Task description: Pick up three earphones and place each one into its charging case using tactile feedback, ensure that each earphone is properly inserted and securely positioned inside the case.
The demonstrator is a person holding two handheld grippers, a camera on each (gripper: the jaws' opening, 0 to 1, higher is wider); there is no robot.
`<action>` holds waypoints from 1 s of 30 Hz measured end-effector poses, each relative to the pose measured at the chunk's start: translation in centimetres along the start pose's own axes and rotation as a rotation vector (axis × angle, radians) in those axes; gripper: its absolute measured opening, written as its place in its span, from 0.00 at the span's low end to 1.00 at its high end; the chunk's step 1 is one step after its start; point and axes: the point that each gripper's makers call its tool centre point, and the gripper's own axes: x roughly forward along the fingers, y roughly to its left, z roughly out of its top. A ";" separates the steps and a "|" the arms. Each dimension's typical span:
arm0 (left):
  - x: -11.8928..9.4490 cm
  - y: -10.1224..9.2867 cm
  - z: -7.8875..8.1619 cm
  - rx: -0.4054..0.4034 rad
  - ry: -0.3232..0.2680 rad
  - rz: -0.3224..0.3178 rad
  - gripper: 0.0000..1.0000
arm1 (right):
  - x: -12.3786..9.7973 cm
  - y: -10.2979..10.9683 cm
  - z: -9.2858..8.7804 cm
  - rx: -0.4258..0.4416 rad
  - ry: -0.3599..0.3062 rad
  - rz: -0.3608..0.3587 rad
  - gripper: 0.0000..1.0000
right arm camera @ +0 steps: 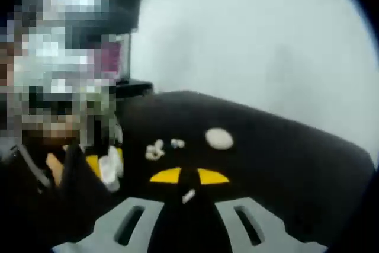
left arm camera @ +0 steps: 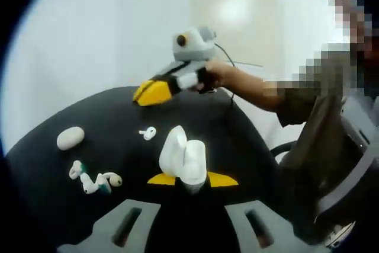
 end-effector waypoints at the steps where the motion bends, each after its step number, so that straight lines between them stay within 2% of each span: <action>1: 0.0 0.0 0.0 0.002 0.000 -0.001 0.14 | -0.3 0.2 -0.8 0.020 0.010 -0.002 0.12; 3: 0.0 0.0 0.0 0.007 0.000 -0.003 0.14 | -0.3 0.9 -1.9 -0.006 0.028 0.009 0.14; 5: 0.1 0.0 0.0 0.005 -0.003 -0.004 0.14 | 0.5 1.4 -2.8 -0.109 0.062 0.030 0.17; 8: 0.1 0.1 0.0 0.001 -0.007 -0.003 0.14 | 1.8 1.6 -2.2 -0.229 0.043 0.044 0.19; 11: 0.0 0.1 0.0 0.001 -0.011 -0.002 0.14 | 2.8 1.0 -2.7 -0.232 0.095 0.059 0.13; 16: 0.0 0.1 0.1 0.002 -0.012 -0.004 0.14 | 2.9 1.1 -2.4 -0.273 0.098 0.090 0.13; 20: 0.0 0.2 0.1 0.002 -0.011 -0.007 0.14 | 2.4 3.0 -1.8 -0.297 0.027 0.205 0.13; 22: -0.1 0.3 0.1 0.005 -0.011 -0.006 0.14 | 2.3 3.7 -2.3 -0.332 0.037 0.249 0.13; 24: 0.0 0.3 0.1 0.006 -0.011 -0.005 0.14 | 2.3 3.8 -2.9 -0.360 0.058 0.240 0.13; 25: 0.0 0.3 0.1 0.008 -0.011 -0.003 0.14 | 2.2 3.7 -2.7 -0.364 0.039 0.227 0.13; 28: 0.0 0.2 0.1 0.013 -0.011 0.000 0.14 | 1.5 3.3 -3.0 -0.349 0.052 0.204 0.19; 30: 0.0 0.2 0.1 0.016 -0.011 0.000 0.14 | 1.0 2.7 -3.0 -0.350 0.052 0.179 0.19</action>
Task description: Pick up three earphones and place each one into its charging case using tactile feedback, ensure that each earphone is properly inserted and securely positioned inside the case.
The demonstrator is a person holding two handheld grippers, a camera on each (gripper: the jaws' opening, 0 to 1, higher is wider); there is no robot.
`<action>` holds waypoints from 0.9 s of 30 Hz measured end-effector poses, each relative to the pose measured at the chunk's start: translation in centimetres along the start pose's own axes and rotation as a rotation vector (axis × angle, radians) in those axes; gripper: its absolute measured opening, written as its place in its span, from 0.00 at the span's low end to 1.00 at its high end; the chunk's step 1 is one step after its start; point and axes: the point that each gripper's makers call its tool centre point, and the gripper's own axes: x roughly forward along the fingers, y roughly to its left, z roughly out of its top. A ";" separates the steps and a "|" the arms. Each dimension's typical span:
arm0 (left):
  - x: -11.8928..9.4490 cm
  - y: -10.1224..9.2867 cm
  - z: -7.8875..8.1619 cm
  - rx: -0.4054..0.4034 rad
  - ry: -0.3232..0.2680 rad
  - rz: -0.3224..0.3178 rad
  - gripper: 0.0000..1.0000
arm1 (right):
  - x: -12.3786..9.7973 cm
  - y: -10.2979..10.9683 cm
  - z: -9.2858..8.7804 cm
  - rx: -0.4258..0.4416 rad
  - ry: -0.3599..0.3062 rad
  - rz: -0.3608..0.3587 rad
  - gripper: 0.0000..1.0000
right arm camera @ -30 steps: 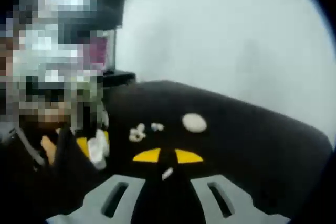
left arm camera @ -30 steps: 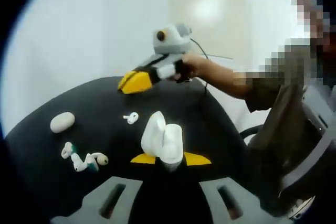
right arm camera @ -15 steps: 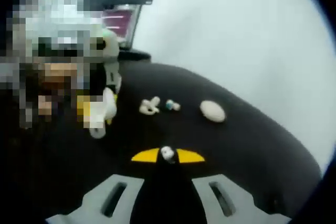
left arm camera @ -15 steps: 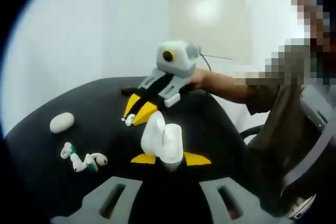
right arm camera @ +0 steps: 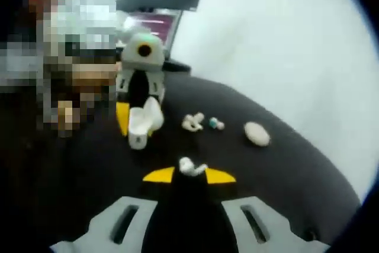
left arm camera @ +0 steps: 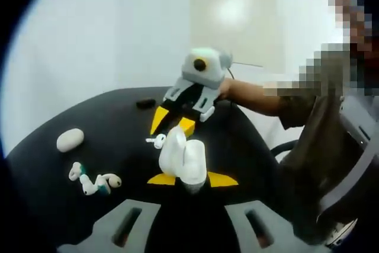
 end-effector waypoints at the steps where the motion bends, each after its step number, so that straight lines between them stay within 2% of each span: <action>1: 0.0 0.0 0.0 0.000 0.000 0.000 0.14 | -0.2 -0.4 -0.2 0.009 0.008 -0.019 0.18; 5: 0.0 0.0 0.0 0.002 0.001 0.001 0.14 | -0.9 -2.3 -1.1 0.088 0.045 -0.114 0.17; 6: 0.0 0.0 0.0 0.003 0.001 0.003 0.14 | -0.9 -2.4 -1.2 0.100 0.050 -0.113 0.17; 7: 0.0 -0.1 0.0 0.004 0.001 0.004 0.14 | -0.9 -2.0 -1.3 0.133 0.050 -0.105 0.17; 9: 0.0 -0.1 0.0 0.010 0.000 0.007 0.14 | -0.8 -1.3 -1.2 0.263 0.024 -0.089 0.17; 10: 0.1 -0.1 0.0 0.010 -0.001 0.007 0.14 | -0.6 -0.4 -1.0 0.356 0.012 -0.042 0.17; 11: 0.1 -0.1 0.0 0.010 -0.001 0.007 0.14 | -0.4 0.1 -0.3 0.433 -0.029 -0.007 0.20; 13: 0.1 -0.1 0.0 0.009 0.000 0.006 0.14 | -0.2 0.3 0.0 0.478 -0.042 -0.001 0.29; 18: -0.1 0.2 0.0 0.003 -0.002 0.004 0.14 | 1.3 0.4 0.3 0.346 -0.007 0.025 0.26; 21: -0.1 0.2 0.0 0.000 -0.003 0.004 0.14 | 2.3 1.3 0.6 0.215 0.025 0.113 0.24; 25: -0.1 0.1 0.0 0.000 -0.003 0.002 0.14 | 3.0 1.4 1.2 0.131 0.026 0.196 0.24; 27: -0.1 0.1 0.0 0.000 -0.003 0.000 0.14 | 3.1 1.2 1.2 0.122 0.025 0.209 0.24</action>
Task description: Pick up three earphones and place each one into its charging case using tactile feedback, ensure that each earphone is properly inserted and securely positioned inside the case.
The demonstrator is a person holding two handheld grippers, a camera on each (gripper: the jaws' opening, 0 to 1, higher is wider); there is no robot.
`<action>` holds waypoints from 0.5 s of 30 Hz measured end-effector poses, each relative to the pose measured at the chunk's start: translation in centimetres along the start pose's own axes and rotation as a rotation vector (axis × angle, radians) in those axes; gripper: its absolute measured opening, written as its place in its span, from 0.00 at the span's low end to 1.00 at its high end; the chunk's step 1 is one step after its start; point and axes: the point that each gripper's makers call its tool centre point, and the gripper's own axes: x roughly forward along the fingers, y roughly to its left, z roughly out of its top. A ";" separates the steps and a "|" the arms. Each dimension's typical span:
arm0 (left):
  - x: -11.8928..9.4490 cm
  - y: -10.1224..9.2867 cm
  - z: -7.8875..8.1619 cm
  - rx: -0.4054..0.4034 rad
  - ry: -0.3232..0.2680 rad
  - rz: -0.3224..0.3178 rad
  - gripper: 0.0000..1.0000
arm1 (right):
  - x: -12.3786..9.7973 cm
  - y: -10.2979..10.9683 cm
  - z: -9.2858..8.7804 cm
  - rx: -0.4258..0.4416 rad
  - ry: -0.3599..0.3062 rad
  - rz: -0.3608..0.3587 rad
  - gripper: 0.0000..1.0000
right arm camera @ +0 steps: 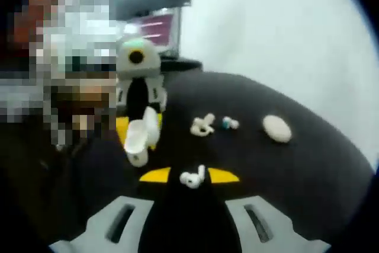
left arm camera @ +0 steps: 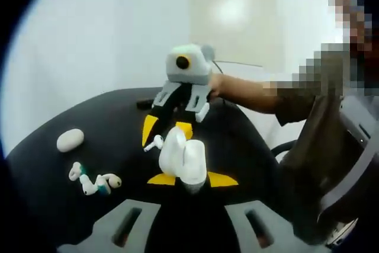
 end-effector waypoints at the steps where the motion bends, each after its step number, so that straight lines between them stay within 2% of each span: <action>1: 0.0 0.0 0.0 0.000 0.000 -0.001 0.14 | 0.1 -0.2 0.0 0.002 0.002 0.004 0.24; 6: 0.1 -0.1 0.0 -0.002 0.000 -0.002 0.14 | -0.4 -0.3 -0.2 0.103 0.002 -0.033 0.26; 7: 0.1 -0.1 0.0 -0.002 0.000 -0.002 0.14 | -0.5 -0.4 -0.2 0.163 -0.004 -0.060 0.26; 10: 0.1 -0.1 0.0 -0.001 0.000 -0.002 0.14 | -0.7 -0.4 0.1 0.253 -0.010 -0.131 0.30; 13: 0.1 -0.1 0.0 -0.002 0.000 -0.002 0.14 | -1.0 -0.7 0.4 0.238 0.013 -0.226 0.30; 14: 0.1 -0.1 0.0 -0.002 0.000 -0.001 0.14 | -1.1 -0.8 0.7 0.239 0.002 -0.260 0.30; 15: 0.1 -0.1 0.0 -0.003 0.000 0.000 0.14 | -1.2 -0.5 1.0 0.237 -0.001 -0.262 0.30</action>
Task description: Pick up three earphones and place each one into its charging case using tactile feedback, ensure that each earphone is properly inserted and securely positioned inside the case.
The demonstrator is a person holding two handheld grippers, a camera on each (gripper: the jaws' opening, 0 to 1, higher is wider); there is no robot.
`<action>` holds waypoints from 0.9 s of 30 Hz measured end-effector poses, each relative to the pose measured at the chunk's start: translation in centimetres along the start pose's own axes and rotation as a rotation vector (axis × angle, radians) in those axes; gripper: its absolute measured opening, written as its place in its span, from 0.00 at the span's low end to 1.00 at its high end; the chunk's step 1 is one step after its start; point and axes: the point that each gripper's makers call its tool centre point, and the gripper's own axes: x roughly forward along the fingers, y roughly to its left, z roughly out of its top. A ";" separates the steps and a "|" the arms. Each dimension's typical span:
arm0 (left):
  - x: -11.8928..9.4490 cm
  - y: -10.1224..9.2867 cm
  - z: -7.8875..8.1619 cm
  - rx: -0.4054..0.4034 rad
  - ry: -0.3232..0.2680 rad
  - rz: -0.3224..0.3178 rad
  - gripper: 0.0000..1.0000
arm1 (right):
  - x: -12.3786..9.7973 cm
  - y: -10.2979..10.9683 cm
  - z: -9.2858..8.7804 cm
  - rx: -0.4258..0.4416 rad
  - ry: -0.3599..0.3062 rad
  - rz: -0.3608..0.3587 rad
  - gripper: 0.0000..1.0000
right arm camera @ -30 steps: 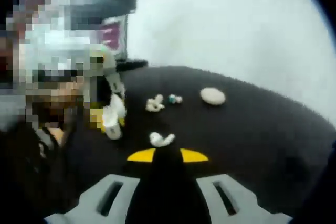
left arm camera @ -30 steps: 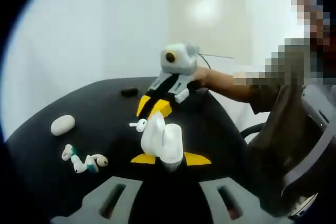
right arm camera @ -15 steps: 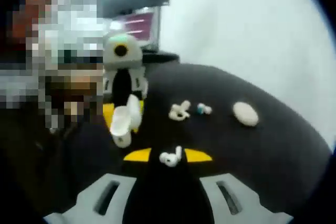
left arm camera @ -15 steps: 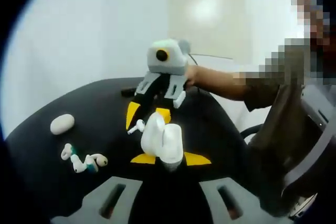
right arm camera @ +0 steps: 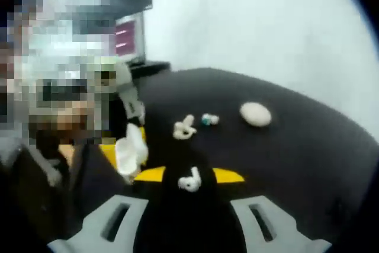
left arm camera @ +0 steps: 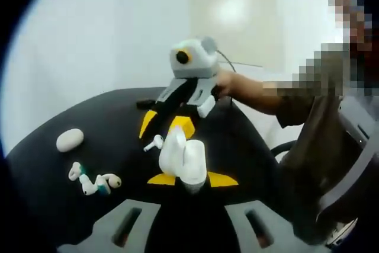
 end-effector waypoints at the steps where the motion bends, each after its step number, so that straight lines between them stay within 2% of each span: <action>1: 0.0 0.0 0.0 0.001 0.000 0.001 0.14 | -0.2 -0.1 0.2 0.020 -0.007 -0.023 0.29; 3: 0.0 0.0 0.0 0.000 0.000 0.001 0.14 | -0.6 -0.4 0.3 0.081 -0.001 -0.064 0.27; 8: 0.0 0.0 0.0 0.001 0.000 0.002 0.14 | -1.4 -1.7 -1.4 0.252 0.072 -0.168 0.19; 11: 0.0 0.0 0.0 0.001 0.000 0.002 0.14 | -0.9 -1.1 -1.7 0.310 0.082 -0.129 0.19; 14: -0.1 0.3 0.0 0.003 0.000 0.002 0.14 | -0.4 -0.7 -1.7 0.312 0.073 -0.091 0.18; 16: -0.1 0.2 0.0 0.001 0.000 0.000 0.14 | -0.4 -0.7 -1.7 0.245 0.078 -0.075 0.16; 19: -0.1 0.2 0.0 0.004 0.000 0.002 0.14 | -0.4 -0.9 -1.4 0.079 0.080 -0.049 0.16; 20: -0.1 0.3 0.0 0.004 0.000 0.002 0.14 | -0.5 -1.2 -1.1 0.002 0.080 -0.056 0.16; 24: -0.1 0.3 0.0 0.006 0.001 0.003 0.14 | -0.8 -2.5 -0.9 -0.172 0.082 -0.090 0.18; 27: -0.1 0.2 0.0 0.006 0.000 0.003 0.14 | -1.2 -3.8 -1.1 -0.128 0.077 -0.091 0.23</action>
